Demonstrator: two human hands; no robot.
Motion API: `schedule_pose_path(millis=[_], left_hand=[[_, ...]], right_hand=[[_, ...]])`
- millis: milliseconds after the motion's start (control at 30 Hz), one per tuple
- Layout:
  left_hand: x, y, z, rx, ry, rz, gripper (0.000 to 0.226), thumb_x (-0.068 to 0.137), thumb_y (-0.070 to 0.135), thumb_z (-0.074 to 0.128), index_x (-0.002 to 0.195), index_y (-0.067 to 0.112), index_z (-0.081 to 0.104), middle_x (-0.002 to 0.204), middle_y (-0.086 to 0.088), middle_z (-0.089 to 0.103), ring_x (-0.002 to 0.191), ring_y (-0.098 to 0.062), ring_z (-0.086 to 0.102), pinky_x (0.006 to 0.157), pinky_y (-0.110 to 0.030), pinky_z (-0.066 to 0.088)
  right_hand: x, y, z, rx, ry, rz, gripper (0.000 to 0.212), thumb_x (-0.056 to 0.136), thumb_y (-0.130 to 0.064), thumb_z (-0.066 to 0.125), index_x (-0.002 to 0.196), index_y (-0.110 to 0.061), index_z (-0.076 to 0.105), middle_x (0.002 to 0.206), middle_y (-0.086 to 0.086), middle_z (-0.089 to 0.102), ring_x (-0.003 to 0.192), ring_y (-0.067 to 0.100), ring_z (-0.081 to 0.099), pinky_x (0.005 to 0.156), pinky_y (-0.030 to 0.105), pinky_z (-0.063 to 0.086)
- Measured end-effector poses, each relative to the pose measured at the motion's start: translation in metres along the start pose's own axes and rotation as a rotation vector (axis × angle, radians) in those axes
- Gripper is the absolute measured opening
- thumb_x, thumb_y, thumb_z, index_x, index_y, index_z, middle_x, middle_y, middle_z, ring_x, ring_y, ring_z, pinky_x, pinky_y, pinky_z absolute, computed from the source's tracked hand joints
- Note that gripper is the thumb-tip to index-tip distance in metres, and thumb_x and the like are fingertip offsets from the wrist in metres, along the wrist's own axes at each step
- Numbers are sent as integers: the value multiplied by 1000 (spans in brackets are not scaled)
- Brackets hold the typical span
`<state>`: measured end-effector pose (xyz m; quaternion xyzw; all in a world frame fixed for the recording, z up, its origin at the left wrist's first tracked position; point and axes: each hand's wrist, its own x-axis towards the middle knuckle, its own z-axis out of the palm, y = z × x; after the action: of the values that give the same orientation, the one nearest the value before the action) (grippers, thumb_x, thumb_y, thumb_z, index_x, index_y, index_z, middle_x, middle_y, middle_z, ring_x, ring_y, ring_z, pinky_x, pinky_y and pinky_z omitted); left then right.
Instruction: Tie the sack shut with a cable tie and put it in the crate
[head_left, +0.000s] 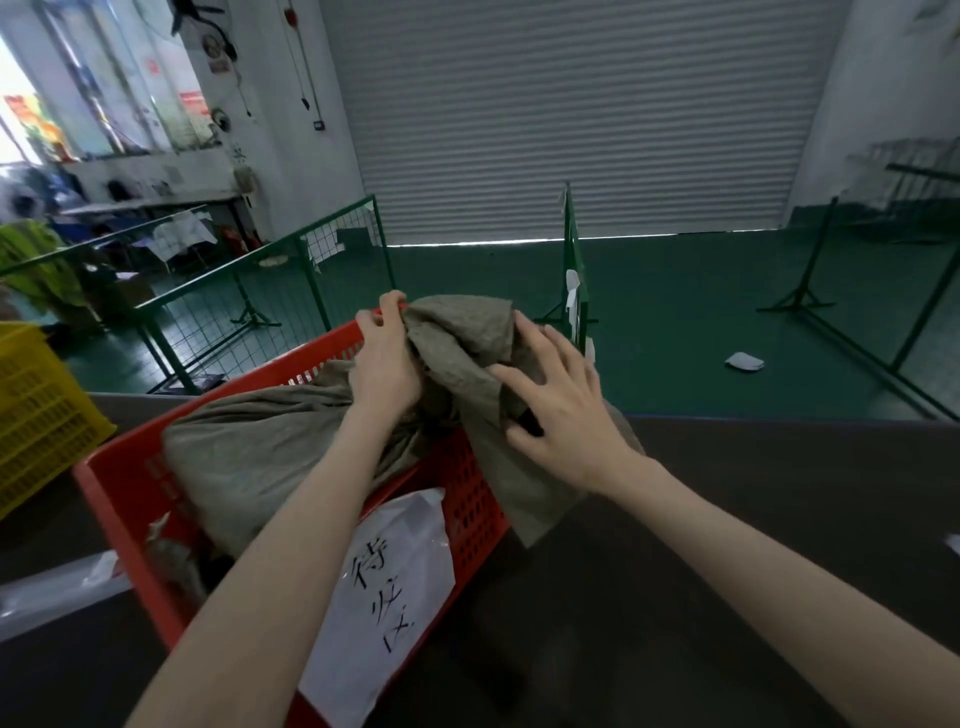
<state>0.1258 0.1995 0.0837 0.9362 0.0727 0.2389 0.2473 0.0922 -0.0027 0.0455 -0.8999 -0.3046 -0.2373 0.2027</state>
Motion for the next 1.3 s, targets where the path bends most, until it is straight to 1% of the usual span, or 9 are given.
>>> schedule_pose_path(millis=[200, 367, 467, 667, 800, 933, 1000, 1067, 1300], left_hand=[[18, -83, 14, 325, -401, -394, 47, 81, 29, 47, 127, 21, 46, 128, -16, 59, 119, -37, 53, 108, -60, 24], [-24, -112, 16, 408, -831, -380, 31, 95, 15, 45, 119, 1, 59, 123, -18, 62, 107, -33, 63, 67, -33, 53], [-22, -117, 13, 396, -877, -407, 34, 94, 23, 46, 116, 3, 62, 117, -17, 65, 94, -30, 68, 73, -38, 56], [-26, -121, 17, 264, -608, 13, 84, 77, 23, 62, 145, 21, 12, 143, -9, 18, 130, -35, 29, 107, -54, 32], [-34, -113, 9, 253, -506, 443, 51, 82, 31, 59, 128, 21, 39, 131, 2, 40, 120, -19, 45, 96, -42, 42], [-34, -110, 14, 321, -667, 443, 31, 91, 28, 47, 119, 22, 58, 122, 3, 59, 109, -19, 59, 89, -39, 49], [-34, -106, 15, 348, -724, 360, 27, 92, 29, 44, 110, 19, 62, 117, 0, 62, 104, -21, 60, 86, -39, 50], [-34, -102, 17, 342, -776, 302, 26, 94, 27, 45, 104, 12, 64, 115, -6, 62, 105, -25, 60, 86, -37, 48], [-49, -83, 2, 123, -846, 25, 32, 94, 10, 42, 118, 13, 63, 124, -7, 61, 112, -23, 56, 94, -28, 40]], right_hand=[[40, 3, 33, -52, -174, 220, 50, 92, -37, 47, 141, -37, 38, 163, -1, -1, 144, 38, 13, 108, 63, 23], [68, -10, 60, 74, -581, -96, 47, 96, -41, 44, 142, -39, 37, 161, 5, 16, 140, 38, 26, 113, 52, 25], [87, -18, 76, 78, -793, -47, 33, 97, -31, 40, 117, -17, 61, 134, 10, 53, 122, 38, 49, 94, 43, 42], [120, -26, 94, 61, -1046, 274, 49, 94, -33, 40, 138, -11, 46, 147, 14, 43, 131, 32, 43, 106, 41, 36], [128, -21, 108, 102, -1212, 331, 74, 74, -32, 50, 144, -12, 37, 152, 12, 38, 134, 30, 42, 111, 44, 35], [120, -28, 98, 31, -1130, 251, 67, 87, -42, 35, 146, -11, 32, 154, 14, 32, 140, 32, 32, 114, 46, 24], [113, -26, 95, -4, -998, 179, 41, 91, -38, 38, 106, -8, 61, 115, 16, 60, 105, 31, 54, 104, 46, 28], [104, -22, 94, 54, -834, 136, 37, 93, -34, 42, 65, -11, 52, 72, 6, 52, 66, 19, 45, 84, 40, 33], [64, -6, 54, 295, -541, 87, 30, 94, -32, 52, 103, -10, 70, 103, 9, 72, 92, 23, 64, 84, 41, 50]])
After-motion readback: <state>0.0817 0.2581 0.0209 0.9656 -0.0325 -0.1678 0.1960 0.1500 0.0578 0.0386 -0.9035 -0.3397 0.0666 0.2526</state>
